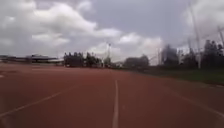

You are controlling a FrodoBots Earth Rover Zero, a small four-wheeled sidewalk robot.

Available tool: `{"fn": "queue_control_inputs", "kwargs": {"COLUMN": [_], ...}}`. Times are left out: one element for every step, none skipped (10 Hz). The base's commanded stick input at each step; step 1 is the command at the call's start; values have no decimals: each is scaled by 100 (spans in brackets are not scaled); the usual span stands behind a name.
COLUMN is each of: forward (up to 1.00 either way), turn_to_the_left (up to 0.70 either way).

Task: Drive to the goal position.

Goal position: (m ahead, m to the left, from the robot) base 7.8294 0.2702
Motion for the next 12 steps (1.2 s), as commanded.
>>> {"fn": "queue_control_inputs", "kwargs": {"forward": [70, 70, 70, 70, 70, 70, 70, 70, 70, 70, 70, 70], "turn_to_the_left": [0, 0, 0, 0, 0, 0, 0, 0, 0, 0, 0, 0]}}
